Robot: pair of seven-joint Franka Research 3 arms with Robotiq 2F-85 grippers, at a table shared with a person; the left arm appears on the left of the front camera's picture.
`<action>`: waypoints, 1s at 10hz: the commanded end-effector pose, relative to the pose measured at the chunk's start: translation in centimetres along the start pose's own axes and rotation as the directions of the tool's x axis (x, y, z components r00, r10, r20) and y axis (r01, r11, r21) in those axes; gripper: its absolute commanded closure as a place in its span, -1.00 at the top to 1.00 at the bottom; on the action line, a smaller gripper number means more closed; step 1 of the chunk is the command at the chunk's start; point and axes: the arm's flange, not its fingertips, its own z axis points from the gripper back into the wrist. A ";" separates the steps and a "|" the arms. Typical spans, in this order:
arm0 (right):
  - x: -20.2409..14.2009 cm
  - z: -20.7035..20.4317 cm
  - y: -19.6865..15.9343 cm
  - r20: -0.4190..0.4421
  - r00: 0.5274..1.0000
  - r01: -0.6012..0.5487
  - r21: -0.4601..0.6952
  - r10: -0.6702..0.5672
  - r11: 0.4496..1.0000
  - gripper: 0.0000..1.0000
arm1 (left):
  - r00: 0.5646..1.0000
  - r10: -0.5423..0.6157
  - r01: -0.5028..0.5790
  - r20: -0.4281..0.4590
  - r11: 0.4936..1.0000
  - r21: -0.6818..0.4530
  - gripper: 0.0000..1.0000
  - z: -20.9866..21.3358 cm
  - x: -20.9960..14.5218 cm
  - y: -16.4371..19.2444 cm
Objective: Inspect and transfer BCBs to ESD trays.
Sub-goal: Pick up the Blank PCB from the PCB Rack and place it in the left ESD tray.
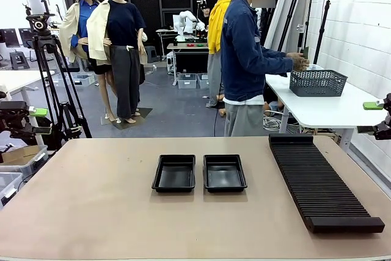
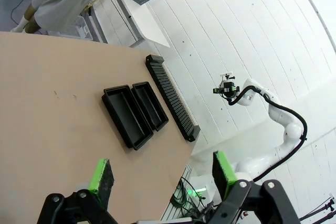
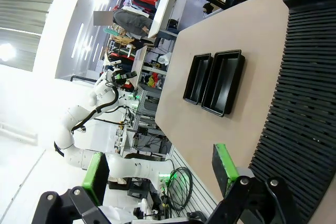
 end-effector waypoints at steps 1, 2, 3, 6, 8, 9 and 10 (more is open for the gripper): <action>0.0 0.0 -0.1 0.002 1.000 0.007 -0.005 -0.007 1.000 1.00 | 1.000 0.012 -0.012 0.004 1.000 0.003 1.00 0.1 0.1 -0.1; 0.0 0.0 -0.1 0.002 1.000 0.007 -0.005 -0.007 1.000 1.00 | 1.000 0.012 -0.012 0.004 1.000 0.003 1.00 0.1 0.1 -0.1; 0.0 0.0 -0.1 0.002 1.000 0.007 -0.005 -0.007 1.000 1.00 | 1.000 0.012 -0.012 0.004 1.000 0.003 1.00 0.1 0.1 -0.1; 0.0 0.0 -0.1 0.002 1.000 0.007 -0.005 -0.007 1.000 1.00 | 1.000 0.012 -0.012 0.004 1.000 0.003 1.00 0.1 0.1 -0.1; 0.0 0.0 -0.1 0.002 1.000 0.007 -0.005 -0.007 1.000 1.00 | 1.000 0.012 -0.012 0.004 1.000 0.003 1.00 0.1 0.1 -0.1; 0.0 0.0 -0.1 0.002 1.000 0.007 -0.005 -0.007 1.000 1.00 | 1.000 0.012 -0.012 0.004 1.000 0.003 1.00 0.1 0.1 -0.1; 0.0 0.0 -0.1 0.002 1.000 0.007 -0.005 -0.007 1.000 1.00 | 1.000 0.012 -0.012 0.004 1.000 0.003 1.00 0.1 0.1 -0.1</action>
